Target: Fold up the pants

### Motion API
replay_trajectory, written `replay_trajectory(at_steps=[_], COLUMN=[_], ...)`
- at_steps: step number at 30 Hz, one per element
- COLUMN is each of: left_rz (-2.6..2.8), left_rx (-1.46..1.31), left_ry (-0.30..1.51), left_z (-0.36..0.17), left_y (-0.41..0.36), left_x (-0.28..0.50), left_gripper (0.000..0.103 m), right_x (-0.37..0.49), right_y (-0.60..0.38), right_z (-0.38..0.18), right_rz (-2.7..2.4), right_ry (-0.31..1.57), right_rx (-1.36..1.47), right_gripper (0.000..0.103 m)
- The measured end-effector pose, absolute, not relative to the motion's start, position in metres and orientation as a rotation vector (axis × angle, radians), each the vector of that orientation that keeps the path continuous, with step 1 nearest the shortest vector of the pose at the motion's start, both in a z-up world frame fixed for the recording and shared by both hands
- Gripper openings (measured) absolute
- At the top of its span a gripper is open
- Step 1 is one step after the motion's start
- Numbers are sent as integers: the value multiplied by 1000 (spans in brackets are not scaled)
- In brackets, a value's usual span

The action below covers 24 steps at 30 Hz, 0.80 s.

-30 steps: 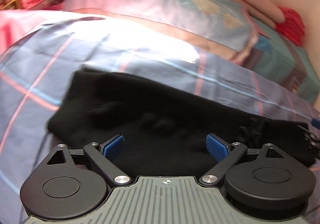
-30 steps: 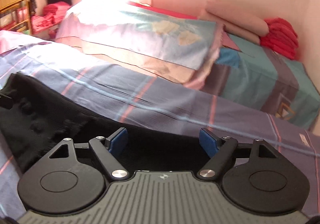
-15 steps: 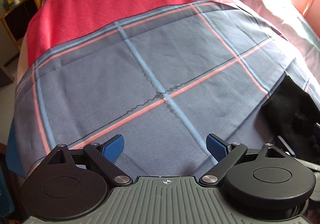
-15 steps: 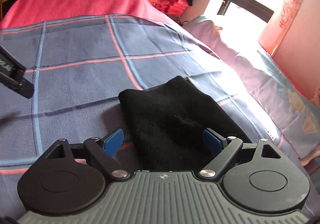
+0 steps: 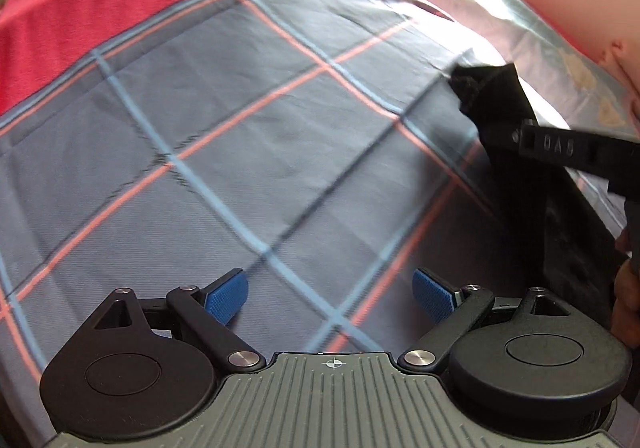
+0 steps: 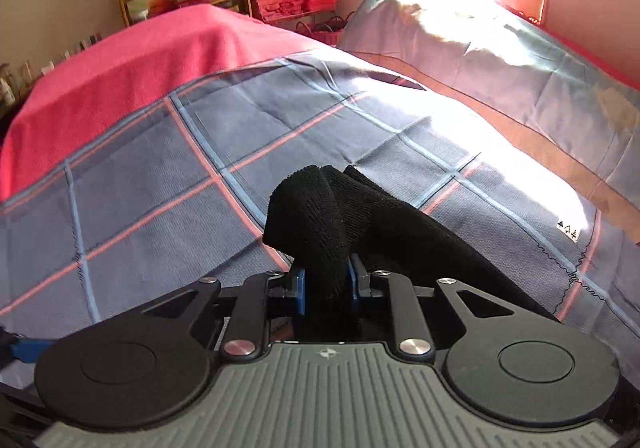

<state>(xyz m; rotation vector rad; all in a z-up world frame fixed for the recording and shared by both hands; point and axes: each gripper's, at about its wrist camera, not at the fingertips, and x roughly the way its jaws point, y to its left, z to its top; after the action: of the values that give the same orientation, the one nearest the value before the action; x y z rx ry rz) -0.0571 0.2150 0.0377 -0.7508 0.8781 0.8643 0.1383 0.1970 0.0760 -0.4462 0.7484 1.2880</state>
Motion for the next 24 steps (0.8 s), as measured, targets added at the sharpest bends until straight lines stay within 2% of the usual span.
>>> replay_trajectory(at_steps=[7, 15, 20, 24], left_rz=[525, 499, 379, 249], left_rx=[-681, -631, -536, -458], left_ry=[915, 965, 1000, 1040], left_z=[25, 17, 22, 22], left_y=[163, 129, 103, 89], left_x=[51, 134, 146, 139], left_gripper=[103, 103, 103, 103], right_x=[194, 255, 283, 304], right_y=[125, 21, -67, -134], right_z=[143, 170, 160, 100], right_rz=[1307, 1165, 1040, 824], right_ry=[824, 844, 818, 875], right_rx=[-191, 15, 134, 173], right_gripper=[23, 22, 22, 23])
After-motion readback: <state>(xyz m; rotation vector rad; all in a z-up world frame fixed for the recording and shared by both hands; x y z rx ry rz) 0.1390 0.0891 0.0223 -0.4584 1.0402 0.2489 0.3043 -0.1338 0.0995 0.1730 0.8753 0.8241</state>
